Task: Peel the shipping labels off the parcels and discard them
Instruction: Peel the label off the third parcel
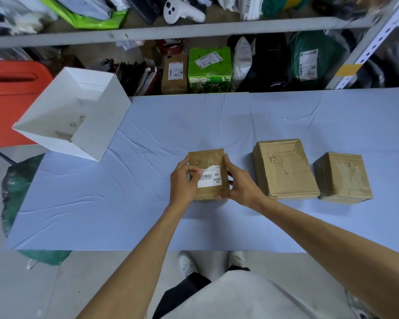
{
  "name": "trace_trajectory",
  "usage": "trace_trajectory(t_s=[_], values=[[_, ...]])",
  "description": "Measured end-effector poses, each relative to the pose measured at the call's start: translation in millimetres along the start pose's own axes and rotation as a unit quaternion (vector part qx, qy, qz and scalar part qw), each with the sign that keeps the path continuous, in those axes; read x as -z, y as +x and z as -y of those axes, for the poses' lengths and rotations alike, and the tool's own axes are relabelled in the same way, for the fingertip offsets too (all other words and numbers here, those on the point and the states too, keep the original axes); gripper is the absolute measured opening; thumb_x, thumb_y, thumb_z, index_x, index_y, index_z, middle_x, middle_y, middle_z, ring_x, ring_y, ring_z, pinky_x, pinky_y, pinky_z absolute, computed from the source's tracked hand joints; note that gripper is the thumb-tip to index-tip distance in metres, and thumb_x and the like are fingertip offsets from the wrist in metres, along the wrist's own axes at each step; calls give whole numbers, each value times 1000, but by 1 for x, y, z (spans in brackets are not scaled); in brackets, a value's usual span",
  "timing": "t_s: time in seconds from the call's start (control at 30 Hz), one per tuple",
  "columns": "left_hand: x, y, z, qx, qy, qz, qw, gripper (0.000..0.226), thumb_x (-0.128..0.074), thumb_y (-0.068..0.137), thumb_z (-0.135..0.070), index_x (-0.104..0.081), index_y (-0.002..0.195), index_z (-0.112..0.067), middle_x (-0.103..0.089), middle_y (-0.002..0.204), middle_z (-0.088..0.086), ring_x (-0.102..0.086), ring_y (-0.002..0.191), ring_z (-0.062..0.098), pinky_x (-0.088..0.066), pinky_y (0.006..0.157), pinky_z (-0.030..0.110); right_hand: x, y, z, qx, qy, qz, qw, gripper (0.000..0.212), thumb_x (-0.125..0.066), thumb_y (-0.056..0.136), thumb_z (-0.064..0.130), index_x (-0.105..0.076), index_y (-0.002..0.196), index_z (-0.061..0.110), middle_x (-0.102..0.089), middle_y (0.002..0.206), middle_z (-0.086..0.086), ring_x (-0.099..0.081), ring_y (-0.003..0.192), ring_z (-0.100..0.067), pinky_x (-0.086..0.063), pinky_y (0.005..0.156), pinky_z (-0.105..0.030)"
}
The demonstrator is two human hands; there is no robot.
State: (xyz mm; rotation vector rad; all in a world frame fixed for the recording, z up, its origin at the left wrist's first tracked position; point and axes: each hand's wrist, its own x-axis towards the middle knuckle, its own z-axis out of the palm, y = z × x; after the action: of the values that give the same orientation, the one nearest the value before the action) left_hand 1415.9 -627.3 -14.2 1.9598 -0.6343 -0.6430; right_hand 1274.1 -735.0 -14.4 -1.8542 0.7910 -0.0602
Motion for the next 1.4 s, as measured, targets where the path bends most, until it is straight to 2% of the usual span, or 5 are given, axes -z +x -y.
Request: trace_trajectory(t_s=[0.27, 0.53, 0.83, 1.03, 1.4], values=[[-2, 1, -3, -1, 14, 14, 1000, 6, -68, 86, -13, -70, 88, -8, -42, 149, -2, -47, 130, 18, -43, 101, 24, 1, -1, -4, 5, 10, -7, 1000, 112, -76, 74, -2, -1, 153, 21, -48, 137, 4, -47, 127, -14, -47, 97, -24], [-4, 4, -3, -4, 17, 26, 1000, 7, -68, 86, -14, -70, 88, -7, -41, 150, -2, -46, 132, 18, -43, 105, 30, 2, -3, -5, -10, 30, -6, 999, 107, -73, 78, -2, 0, 153, 23, -48, 138, 5, -48, 124, -11, -50, 95, -24], [-4, 3, -5, -18, 20, 32, 999, 2, -68, 86, -13, -69, 85, -11, -39, 151, -1, -43, 135, 15, -36, 101, 18, 2, -3, -4, -12, 31, -17, 999, 106, -75, 78, 3, -3, 154, 19, -48, 141, 0, -49, 125, -15, -51, 98, -33], [-5, 4, -5, -20, 27, 36, 999, 7, -68, 86, -16, -69, 87, -8, -39, 151, -3, -44, 134, 15, -37, 107, 25, 3, -3, -5, -13, 48, -16, 999, 105, -76, 77, 2, -5, 153, 19, -49, 136, 4, -50, 117, -8, -51, 90, -19], [-5, 2, -10, -18, 30, 36, 999, 5, -65, 88, -13, -66, 86, -10, -37, 152, -2, -43, 134, 14, -33, 93, 12, 4, -2, -5, 0, 42, -13, 999, 105, -76, 76, 1, -6, 153, 16, -51, 126, 10, -52, 111, -7, -50, 83, -10]])
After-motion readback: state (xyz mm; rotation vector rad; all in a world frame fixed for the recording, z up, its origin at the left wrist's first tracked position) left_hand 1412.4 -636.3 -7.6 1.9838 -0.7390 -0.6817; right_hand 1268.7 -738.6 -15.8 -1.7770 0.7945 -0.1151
